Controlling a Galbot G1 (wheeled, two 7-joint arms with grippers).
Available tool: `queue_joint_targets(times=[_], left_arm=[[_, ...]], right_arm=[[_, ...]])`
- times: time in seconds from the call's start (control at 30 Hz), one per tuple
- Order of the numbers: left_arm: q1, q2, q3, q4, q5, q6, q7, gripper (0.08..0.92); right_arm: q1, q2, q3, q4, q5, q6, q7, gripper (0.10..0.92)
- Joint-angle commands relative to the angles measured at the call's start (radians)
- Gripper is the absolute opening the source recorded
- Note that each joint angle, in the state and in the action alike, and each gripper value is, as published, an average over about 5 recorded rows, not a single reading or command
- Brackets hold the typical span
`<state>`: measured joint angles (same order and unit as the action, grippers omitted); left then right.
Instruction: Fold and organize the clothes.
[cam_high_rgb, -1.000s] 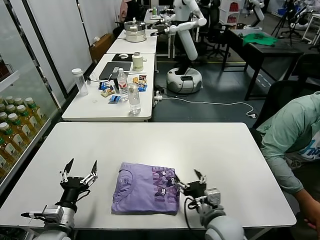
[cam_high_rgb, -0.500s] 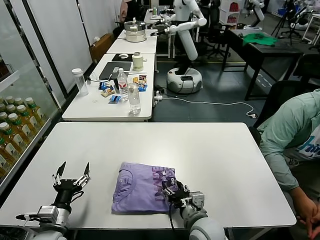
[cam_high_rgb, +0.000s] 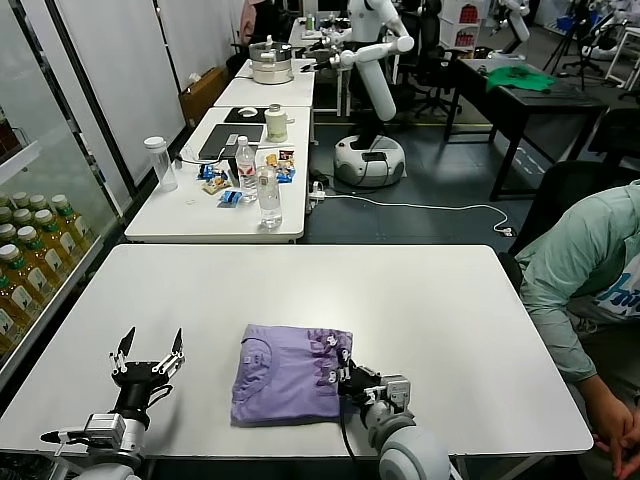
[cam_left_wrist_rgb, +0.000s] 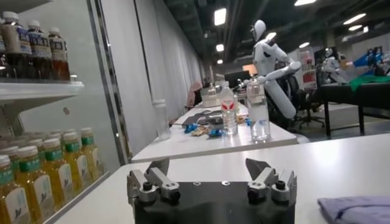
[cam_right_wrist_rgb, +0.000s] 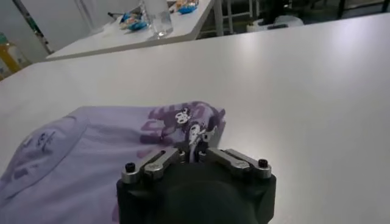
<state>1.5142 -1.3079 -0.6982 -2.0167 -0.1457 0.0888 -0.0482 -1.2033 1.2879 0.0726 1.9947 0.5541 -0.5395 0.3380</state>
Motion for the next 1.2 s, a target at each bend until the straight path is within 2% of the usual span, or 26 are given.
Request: queue_joint_targets(times=[0.03, 0.23, 0.37, 0.57, 0.73, 0.9, 1.03, 1.2], left_arm=[[-0.008, -0.004, 0.009, 0.017, 0.023, -0.026, -0.004, 0.823], [-0.001, -0.023, 0.026, 0.023, 0.046, -0.059, 0.001, 0.823], [-0.001, -0.035, 0.030, 0.021, 0.063, -0.067, 0.003, 0.823], [-0.002, -0.046, 0.000, 0.020, 0.081, -0.091, 0.031, 0.823], [-0.004, -0.051, -0.014, 0.012, 0.101, -0.119, 0.047, 0.823], [0.018, -0.055, -0.027, 0.004, 0.116, -0.158, 0.064, 0.823], [0.023, -0.031, 0.011, -0.003, 0.107, -0.150, 0.090, 0.823], [0.042, -0.033, 0.024, 0.019, 0.077, -0.175, 0.115, 0.823]], right_arm=[[-0.007, -0.076, 0.107, 0.069, -0.017, 0.009, -0.015, 0.135], [-0.055, -0.122, 0.129, 0.097, -0.056, 0.016, -0.099, 0.119], [-0.066, -0.147, 0.149, 0.158, -0.058, 0.062, -0.114, 0.154], [-0.070, -0.221, 0.267, 0.230, -0.088, 0.064, -0.133, 0.313], [-0.026, -0.206, 0.326, 0.166, -0.188, 0.104, -0.170, 0.460], [-0.010, -0.138, 0.360, 0.067, -0.338, 0.220, -0.237, 0.599], [-0.050, -0.078, 0.386, 0.014, -0.414, 0.307, -0.278, 0.720], [-0.064, -0.045, 0.400, -0.034, -0.475, 0.344, -0.300, 0.811]])
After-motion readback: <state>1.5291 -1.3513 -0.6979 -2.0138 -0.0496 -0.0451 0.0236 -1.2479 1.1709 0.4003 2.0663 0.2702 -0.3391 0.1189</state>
